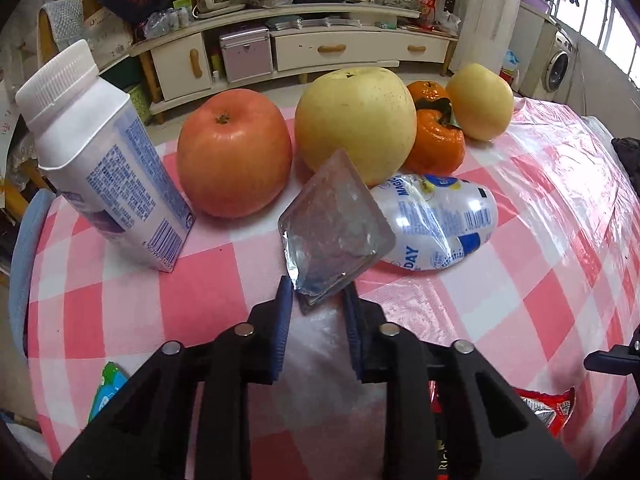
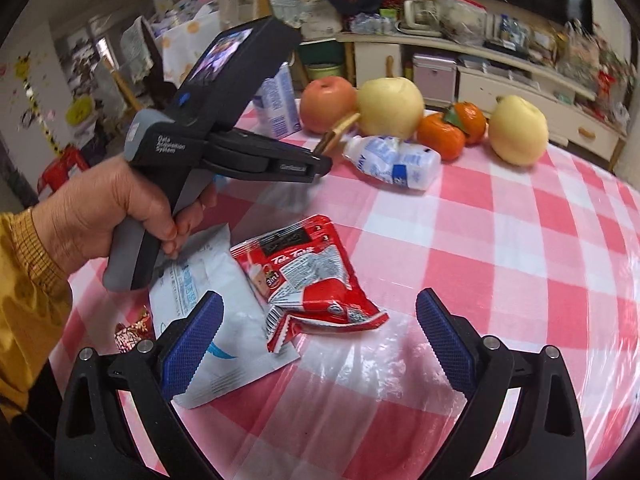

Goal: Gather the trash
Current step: 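Lift the foil tray with the left tool while the right tool grasps the red Tea Tarik packet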

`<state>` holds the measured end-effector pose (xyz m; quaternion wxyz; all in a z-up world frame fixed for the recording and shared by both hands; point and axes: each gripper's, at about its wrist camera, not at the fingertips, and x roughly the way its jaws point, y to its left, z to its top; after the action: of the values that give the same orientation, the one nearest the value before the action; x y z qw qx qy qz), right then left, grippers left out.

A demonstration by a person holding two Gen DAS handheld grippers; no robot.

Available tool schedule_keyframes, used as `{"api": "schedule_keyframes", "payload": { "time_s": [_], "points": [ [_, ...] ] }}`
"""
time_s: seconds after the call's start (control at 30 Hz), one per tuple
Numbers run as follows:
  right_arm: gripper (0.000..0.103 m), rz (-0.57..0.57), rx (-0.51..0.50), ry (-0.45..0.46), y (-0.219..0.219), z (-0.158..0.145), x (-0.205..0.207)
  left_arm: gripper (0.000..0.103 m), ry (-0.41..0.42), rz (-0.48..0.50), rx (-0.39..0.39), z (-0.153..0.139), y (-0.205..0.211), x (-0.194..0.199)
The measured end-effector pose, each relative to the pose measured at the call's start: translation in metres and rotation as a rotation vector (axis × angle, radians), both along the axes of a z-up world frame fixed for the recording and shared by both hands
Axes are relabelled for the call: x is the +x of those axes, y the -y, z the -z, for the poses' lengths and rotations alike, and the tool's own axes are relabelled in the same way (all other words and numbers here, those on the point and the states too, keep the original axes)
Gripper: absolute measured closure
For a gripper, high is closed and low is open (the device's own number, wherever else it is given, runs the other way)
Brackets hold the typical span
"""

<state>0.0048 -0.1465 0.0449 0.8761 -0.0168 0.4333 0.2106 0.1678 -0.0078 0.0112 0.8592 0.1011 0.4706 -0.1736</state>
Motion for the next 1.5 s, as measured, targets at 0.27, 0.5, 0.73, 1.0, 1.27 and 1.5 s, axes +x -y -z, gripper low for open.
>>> {"api": "schedule_keyframes", "payload": {
  "time_s": [0.27, 0.5, 0.73, 1.0, 1.27, 1.5],
  "points": [
    [0.007, 0.008, -0.017, -0.017, -0.001, 0.015, 0.016, 0.024, 0.036, -0.076, -0.024, -0.013, -0.004, 0.013],
    [0.007, -0.003, -0.021, -0.039, -0.007, 0.025, 0.021, 0.021, -0.017, -0.123, -0.066, 0.0, -0.001, 0.031],
    [0.007, -0.008, -0.008, -0.035, -0.007, 0.026, 0.022, 0.022, -0.025, -0.131, -0.112, 0.005, -0.001, 0.03],
    [0.007, 0.009, -0.012, -0.045, -0.004, 0.026, 0.025, 0.022, -0.004, -0.069, -0.005, 0.01, 0.015, 0.025],
    [0.007, 0.004, 0.003, -0.055, -0.003, 0.029, 0.025, 0.04, 0.014, -0.064, -0.003, 0.006, 0.018, 0.022],
    [0.029, -0.04, 0.046, -0.075, -0.002, 0.027, 0.025, 0.04, 0.006, -0.076, -0.033, 0.005, 0.014, 0.004]
  ]
}}
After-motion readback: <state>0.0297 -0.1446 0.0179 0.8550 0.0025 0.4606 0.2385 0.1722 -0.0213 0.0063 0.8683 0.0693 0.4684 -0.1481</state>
